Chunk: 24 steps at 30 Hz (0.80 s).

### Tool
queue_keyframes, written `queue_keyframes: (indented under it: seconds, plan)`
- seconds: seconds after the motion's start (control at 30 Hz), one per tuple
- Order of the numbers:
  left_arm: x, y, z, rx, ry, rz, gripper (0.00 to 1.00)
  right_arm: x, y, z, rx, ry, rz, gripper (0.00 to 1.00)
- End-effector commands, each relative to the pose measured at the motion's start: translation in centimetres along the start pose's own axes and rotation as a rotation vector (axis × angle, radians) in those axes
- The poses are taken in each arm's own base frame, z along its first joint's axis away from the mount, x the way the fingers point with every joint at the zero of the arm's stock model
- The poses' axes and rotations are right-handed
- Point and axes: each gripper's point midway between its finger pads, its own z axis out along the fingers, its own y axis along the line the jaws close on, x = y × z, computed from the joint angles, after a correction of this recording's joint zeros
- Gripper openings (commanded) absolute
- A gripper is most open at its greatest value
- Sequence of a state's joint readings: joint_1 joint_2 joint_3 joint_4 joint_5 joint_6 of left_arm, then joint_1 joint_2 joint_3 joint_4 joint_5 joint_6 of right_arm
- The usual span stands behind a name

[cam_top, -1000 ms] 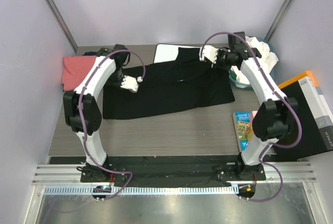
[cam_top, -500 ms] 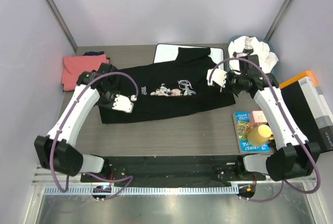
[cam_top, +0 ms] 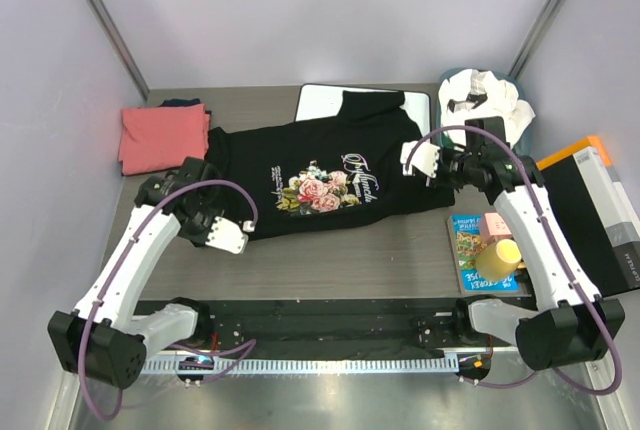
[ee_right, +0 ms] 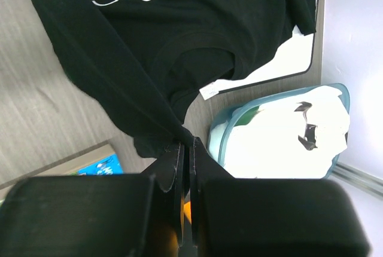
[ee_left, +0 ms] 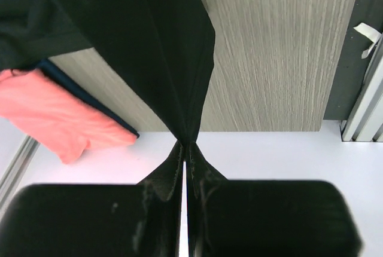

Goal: Fold and stack the t-shirts
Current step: Fold the flattened tshirt in 1/3 of the way

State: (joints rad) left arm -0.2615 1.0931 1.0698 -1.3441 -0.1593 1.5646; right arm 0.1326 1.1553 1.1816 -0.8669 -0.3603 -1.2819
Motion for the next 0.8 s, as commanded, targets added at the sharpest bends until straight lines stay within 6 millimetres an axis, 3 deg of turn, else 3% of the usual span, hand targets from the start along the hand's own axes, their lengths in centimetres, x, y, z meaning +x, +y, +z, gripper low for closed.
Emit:
queue_keyframes:
  seconds: [0.0, 0.3, 0.5, 0.77]
  plan:
    - [-0.4, -6.8, -0.7, 0.325, -0.019, 0.074, 0.00, -0.4, -3.5, 1.7, 0.077, -0.019, -0.018, 0.01]
    - [0.0, -5.3, 0.2, 0.406, 0.013, 0.052, 0.00, -0.5, -7.7, 5.0, 0.116, -0.031, -0.019, 0.01]
    - [0.4, -4.1, 1.7, 0.439, 0.052, 0.046, 0.00, -0.6, -8.8, 6.5, 0.112, -0.033, -0.017, 0.01]
    - [0.5, -1.1, 4.0, 0.422, 0.082, 0.021, 0.00, -0.1, -8.8, 9.0, 0.075, -0.020, -0.017, 0.01]
